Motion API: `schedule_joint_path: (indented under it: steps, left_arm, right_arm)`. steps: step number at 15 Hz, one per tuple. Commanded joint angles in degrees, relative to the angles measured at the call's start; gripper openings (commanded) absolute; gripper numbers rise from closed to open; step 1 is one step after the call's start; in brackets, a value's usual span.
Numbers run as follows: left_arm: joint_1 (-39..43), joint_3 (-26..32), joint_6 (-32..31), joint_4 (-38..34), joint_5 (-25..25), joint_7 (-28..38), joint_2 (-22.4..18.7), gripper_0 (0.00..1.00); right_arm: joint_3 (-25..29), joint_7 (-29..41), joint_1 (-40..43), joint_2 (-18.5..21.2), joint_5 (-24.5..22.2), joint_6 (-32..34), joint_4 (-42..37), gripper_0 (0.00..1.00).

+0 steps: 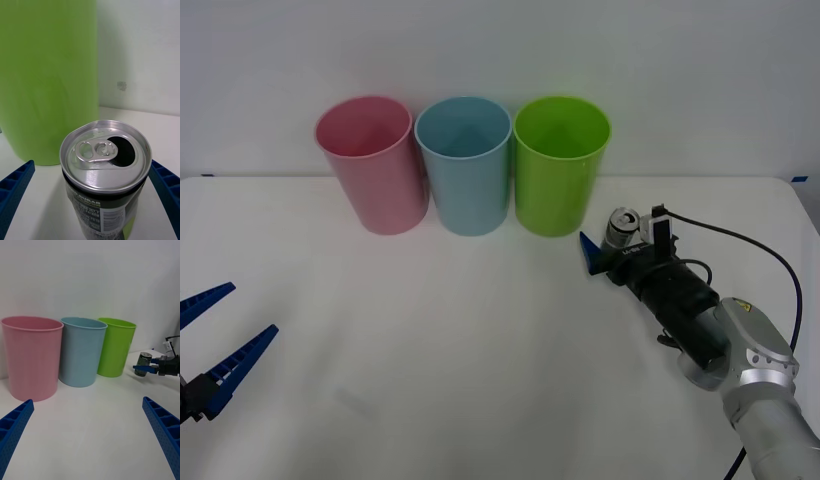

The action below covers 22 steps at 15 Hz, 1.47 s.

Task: Grasp the object on the table and drop it into the matching bin: aluminum can to the light blue bin, PET bottle to the pink bin.

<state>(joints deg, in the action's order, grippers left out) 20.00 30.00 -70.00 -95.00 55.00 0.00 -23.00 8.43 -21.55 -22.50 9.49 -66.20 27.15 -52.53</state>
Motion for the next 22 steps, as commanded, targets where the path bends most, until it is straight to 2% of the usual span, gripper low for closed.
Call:
schedule_joint_path:
  steps: [1, 2, 12, 16, 20, 22]
  left_arm:
    - [0.00, 0.00, 0.00, 0.00, 0.00, 0.00, 0.00, 1.00]
    - [0.00, 0.00, 0.00, 0.00, 0.00, 0.00, 0.00, 1.00]
    - [0.00, 0.00, 0.00, 0.00, 0.00, 0.00, 0.00, 1.00]
    - [0.00, 0.00, 0.00, 0.00, 0.00, 0.00, 0.00, 1.00]
    - [0.00, 0.00, 0.00, 0.00, 0.00, 0.00, 0.00, 1.00]
    - [0.00, 0.00, 0.00, 0.00, 0.00, 0.00, 0.00, 1.00]
  right_arm:
    - [0.01, -0.51, 0.00, 0.00, 0.02, 0.10, -0.03, 0.19]
    - [0.01, -0.77, 0.00, -0.09, 0.10, 0.18, -0.03, 0.00]
    - [0.18, -0.86, 0.97, 0.00, 0.37, 3.44, -1.00, 0.00]
    - [-1.57, 0.55, 8.09, 0.09, 0.46, 3.52, -11.72, 0.00]
    - [-4.91, 2.48, 14.77, 1.67, 2.83, 3.17, -22.27, 0.00]
    - [-6.58, 6.96, 17.84, 2.55, 3.00, 2.82, -27.36, 0.00]
